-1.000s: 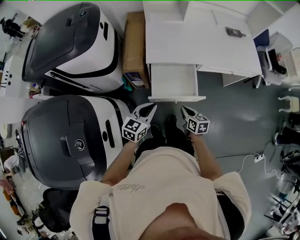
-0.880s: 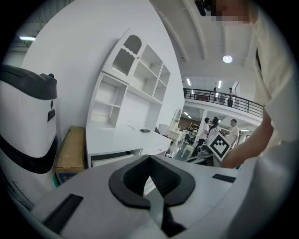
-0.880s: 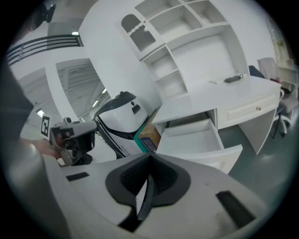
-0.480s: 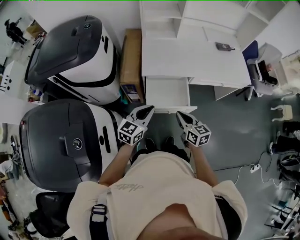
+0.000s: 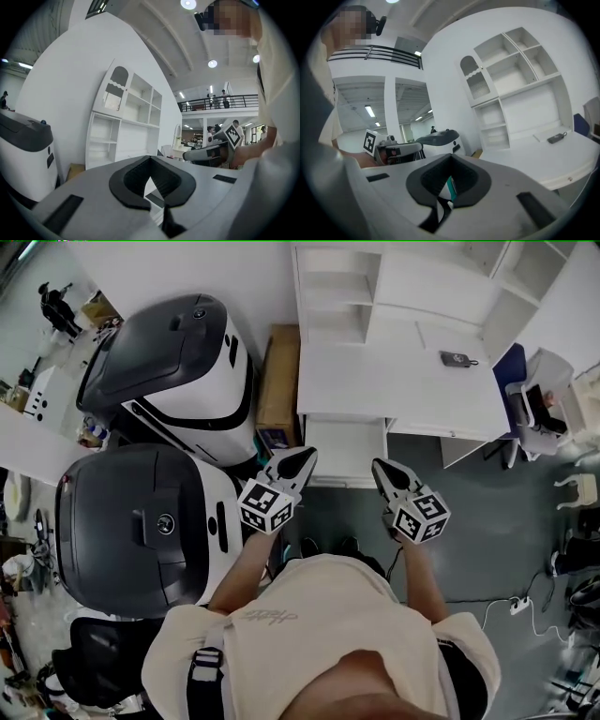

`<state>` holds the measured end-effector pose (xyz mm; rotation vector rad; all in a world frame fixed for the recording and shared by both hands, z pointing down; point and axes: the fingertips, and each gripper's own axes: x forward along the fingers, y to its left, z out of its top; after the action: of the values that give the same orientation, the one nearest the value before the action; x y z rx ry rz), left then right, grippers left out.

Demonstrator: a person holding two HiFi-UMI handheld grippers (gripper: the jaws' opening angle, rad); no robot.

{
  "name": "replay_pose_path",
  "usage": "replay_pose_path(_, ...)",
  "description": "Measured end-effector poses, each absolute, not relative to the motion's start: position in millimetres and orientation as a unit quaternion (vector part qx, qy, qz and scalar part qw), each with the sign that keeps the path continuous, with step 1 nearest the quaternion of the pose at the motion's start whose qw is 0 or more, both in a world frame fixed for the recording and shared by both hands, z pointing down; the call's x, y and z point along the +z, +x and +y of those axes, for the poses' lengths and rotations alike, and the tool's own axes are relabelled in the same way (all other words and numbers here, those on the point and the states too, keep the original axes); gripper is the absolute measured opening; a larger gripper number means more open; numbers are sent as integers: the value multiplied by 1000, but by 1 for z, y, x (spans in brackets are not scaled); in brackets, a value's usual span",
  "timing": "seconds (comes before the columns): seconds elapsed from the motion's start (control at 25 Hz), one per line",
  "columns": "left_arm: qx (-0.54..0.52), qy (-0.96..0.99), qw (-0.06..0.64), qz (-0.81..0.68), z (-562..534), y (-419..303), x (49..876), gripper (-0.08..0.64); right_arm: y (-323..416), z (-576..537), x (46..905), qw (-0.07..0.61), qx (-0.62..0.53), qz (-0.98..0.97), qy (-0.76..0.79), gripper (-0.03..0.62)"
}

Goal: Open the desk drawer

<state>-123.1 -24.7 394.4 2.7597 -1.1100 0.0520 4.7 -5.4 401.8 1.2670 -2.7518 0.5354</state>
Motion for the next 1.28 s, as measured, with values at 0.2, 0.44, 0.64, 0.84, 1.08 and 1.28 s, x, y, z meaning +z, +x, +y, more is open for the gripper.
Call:
replay_pose_path(0.2,21,926,44,-373,-29,-112,368,0,13,-9,360,12,135,-905,404,-8)
replay_pose_path(0.44,-7,925,24,-380,-36,-108,331,0,19,-10,322,-4,91,-916,390,-8)
replay_pose_path(0.64,-11,919,-8,-394,-38,-108,306,0,29,-14,312,12,50,-912,407,-8)
replay_pose_path(0.84,5,911,-39,-411,-37,-108,299,0,32,-17,312,24,25,-910,414,-8)
replay_pose_path(1.08,27,901,-33,-432,-36,-113,322,0,29,-20,309,1,28,-913,407,-8)
replay_pose_path(1.28,20,901,-14,-433,-32,-115,328,0,28,-23,307,-8,35,-915,402,-8)
